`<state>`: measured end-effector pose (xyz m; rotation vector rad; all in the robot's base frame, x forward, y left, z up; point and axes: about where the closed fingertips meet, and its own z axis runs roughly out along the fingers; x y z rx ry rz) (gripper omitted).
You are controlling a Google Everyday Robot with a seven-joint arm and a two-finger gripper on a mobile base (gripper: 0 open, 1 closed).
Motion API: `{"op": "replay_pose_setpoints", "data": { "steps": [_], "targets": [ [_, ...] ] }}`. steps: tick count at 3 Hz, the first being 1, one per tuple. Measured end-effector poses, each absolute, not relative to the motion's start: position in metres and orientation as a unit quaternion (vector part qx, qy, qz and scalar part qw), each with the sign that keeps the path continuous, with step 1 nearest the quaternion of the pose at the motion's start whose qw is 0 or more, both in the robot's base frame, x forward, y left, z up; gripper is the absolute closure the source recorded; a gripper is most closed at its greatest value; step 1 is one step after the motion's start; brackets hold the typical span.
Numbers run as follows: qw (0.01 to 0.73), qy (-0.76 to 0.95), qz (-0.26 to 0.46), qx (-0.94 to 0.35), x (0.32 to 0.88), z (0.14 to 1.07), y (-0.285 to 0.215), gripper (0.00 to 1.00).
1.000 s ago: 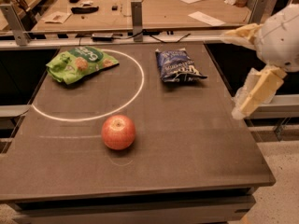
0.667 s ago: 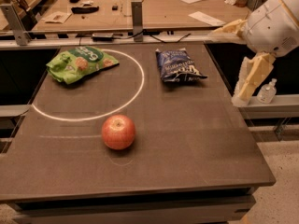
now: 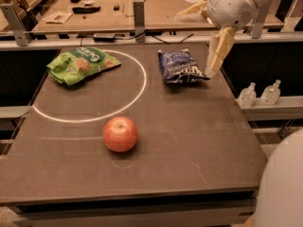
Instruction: Move green rice chip bag near blue chip bag
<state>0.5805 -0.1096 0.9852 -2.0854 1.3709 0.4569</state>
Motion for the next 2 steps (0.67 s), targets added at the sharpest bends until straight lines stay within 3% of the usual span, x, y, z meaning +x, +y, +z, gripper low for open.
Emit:
{"op": "replay_pose_setpoints", "data": {
  "steps": [2],
  "targets": [
    [0.257,0.483,0.048,-0.836,0.595,1.035,-0.074,0.00]
  ]
}}
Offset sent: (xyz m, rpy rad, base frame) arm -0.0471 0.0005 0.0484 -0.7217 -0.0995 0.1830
